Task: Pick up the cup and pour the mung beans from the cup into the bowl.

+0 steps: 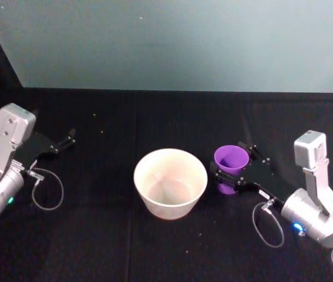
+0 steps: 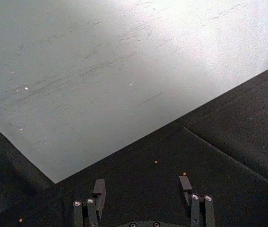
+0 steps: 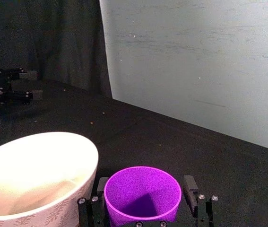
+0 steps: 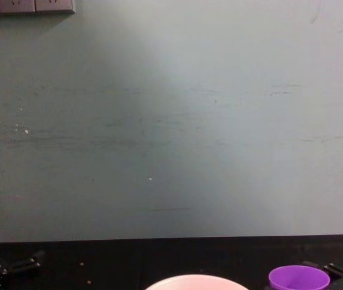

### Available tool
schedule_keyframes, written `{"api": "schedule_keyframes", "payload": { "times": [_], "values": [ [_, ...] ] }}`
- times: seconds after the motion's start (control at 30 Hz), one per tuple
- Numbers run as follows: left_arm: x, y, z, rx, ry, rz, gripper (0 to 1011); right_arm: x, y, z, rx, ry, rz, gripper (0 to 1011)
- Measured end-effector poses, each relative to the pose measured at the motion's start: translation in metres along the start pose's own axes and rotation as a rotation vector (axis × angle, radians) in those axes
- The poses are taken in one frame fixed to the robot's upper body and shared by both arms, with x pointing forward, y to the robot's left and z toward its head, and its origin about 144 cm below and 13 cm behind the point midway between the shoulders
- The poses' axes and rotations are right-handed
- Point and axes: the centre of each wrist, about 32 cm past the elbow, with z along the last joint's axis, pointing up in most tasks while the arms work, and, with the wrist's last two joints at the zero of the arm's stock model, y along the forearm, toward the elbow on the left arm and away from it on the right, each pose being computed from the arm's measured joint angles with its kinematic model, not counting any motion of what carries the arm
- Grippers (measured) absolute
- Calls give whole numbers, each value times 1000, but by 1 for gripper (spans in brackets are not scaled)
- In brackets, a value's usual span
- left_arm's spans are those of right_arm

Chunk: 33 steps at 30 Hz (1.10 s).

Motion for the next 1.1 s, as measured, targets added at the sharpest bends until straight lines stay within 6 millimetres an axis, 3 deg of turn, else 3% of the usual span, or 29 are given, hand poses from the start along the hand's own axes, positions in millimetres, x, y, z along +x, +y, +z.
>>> {"api": "schedule_keyframes", "payload": {
  "times": [0.8,1.1],
  "values": [
    [0,0,0,0,0,0,1011,0,-2,-1,3,-4,1,1000],
    [0,0,0,0,0,0,1011,0,-3,-1,4,-4,0,803]
  ]
}}
